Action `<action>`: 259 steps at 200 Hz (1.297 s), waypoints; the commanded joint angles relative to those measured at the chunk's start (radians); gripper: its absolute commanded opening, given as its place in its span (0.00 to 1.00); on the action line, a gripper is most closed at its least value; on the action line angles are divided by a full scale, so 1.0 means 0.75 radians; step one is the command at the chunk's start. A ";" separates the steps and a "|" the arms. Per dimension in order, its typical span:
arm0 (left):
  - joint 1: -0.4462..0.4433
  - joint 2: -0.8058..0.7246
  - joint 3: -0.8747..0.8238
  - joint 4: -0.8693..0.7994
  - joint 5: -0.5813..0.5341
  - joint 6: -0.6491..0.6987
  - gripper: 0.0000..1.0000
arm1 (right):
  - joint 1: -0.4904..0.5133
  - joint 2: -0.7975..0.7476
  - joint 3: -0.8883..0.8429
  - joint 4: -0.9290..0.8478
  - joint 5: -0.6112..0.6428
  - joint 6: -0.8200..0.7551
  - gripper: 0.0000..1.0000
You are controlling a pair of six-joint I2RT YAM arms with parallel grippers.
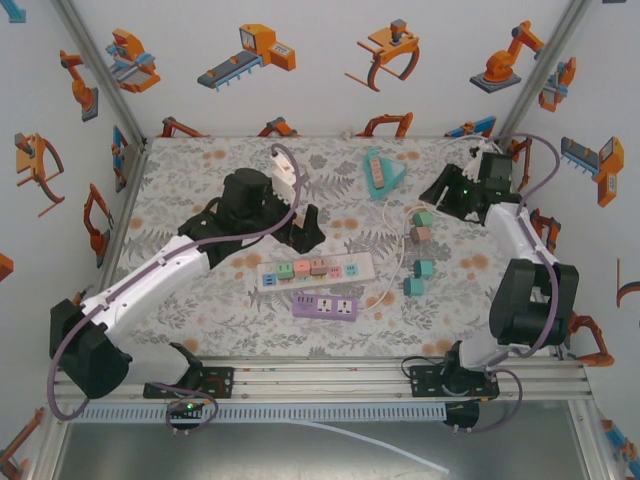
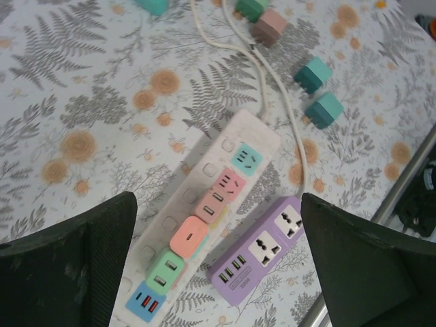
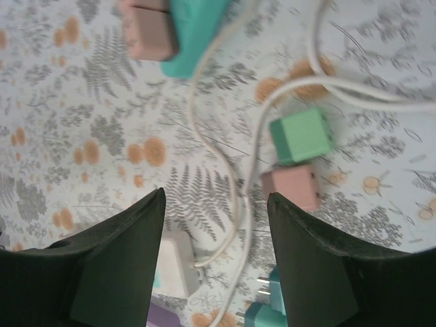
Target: Pull the plug off the socket
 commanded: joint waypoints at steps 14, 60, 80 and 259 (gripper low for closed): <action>0.105 -0.090 -0.083 0.036 -0.145 -0.242 1.00 | 0.206 -0.124 0.092 0.112 -0.104 -0.265 0.56; 0.271 -0.131 -0.189 -0.039 -0.150 -0.538 0.93 | 0.574 -0.144 0.153 0.056 -0.287 -0.902 0.58; 0.343 -0.137 -0.217 -0.111 -0.155 -0.632 0.91 | 0.694 -0.157 0.113 0.013 -0.383 -1.222 0.61; 0.471 -0.154 -0.495 -0.263 -0.165 -0.748 0.79 | 1.078 0.364 0.231 -0.400 -0.208 -1.735 0.54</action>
